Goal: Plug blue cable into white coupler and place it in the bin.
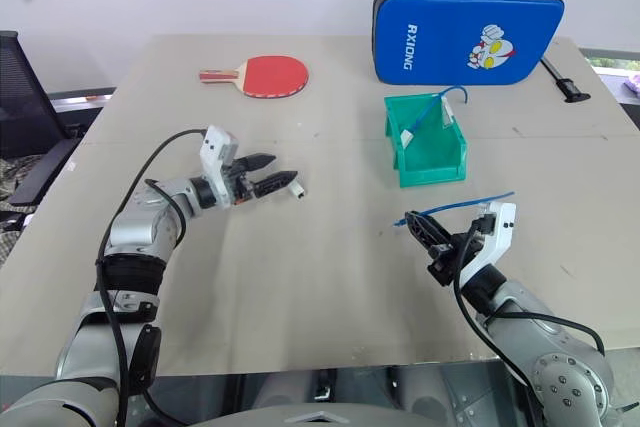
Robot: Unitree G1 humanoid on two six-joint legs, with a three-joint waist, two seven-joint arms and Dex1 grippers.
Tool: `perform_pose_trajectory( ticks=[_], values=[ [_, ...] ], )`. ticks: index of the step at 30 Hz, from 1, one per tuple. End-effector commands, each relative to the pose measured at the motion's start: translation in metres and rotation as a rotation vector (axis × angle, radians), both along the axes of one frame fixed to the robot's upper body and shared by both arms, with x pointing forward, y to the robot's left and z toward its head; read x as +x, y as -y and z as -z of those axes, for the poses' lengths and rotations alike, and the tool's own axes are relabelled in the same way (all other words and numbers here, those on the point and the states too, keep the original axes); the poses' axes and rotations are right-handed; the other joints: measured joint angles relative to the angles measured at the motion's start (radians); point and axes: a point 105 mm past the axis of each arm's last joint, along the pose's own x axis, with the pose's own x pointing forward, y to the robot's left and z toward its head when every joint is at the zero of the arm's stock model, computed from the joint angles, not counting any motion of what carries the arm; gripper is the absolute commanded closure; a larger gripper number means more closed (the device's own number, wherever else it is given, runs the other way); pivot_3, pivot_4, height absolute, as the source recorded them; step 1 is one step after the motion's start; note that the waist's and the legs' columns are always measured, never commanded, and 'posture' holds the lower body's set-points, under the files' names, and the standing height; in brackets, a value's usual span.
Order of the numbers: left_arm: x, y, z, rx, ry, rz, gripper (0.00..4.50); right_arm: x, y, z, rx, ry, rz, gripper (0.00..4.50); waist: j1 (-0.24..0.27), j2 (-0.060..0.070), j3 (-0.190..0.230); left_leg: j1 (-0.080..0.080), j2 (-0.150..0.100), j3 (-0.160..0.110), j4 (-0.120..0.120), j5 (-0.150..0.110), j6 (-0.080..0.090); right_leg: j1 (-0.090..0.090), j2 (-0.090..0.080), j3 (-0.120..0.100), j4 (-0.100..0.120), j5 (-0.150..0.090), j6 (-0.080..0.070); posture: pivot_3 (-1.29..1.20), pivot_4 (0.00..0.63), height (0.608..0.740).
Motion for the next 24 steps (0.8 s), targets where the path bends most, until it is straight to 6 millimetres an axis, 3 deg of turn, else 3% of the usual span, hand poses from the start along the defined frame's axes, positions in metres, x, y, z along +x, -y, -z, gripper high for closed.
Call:
perform_pose_trajectory(
  ticks=[1, 11, 24],
  values=[
    [0.007, -0.003, -0.004, 0.06, 0.037, -0.024, 0.21, -0.004, -0.003, -0.011, 0.005, 0.046, -0.014, 4.5, -0.001, 0.0, 0.0, 0.0, 0.0, 0.0, 0.0, 0.0, 0.0, 0.0, 0.0, 0.0, 0.0, 0.0, 0.0, 0.0, 0.15, 0.731],
    [0.013, -0.001, 0.005, 0.149, 0.037, -0.028, 0.21, -0.005, -0.002, -0.011, 0.003, 0.045, -0.006, 4.5, 0.0, 0.0, 0.0, 0.0, 0.0, 0.0, 0.0, 0.0, 0.0, 0.0, 0.0, 0.0, 0.0, 0.002, -0.003, 0.0, 0.15, 0.731],
    [0.022, -0.007, 0.001, 0.16, 0.044, -0.079, 0.21, -0.008, -0.002, -0.01, 0.0, 0.041, 0.0, 4.5, 0.0, 0.0, 0.0, 0.0, 0.0, 0.0, 0.0, 0.0, 0.0, 0.0, 0.0, 0.0, 0.0, 0.002, -0.003, 0.0, 0.15, 0.731]
  ],
)
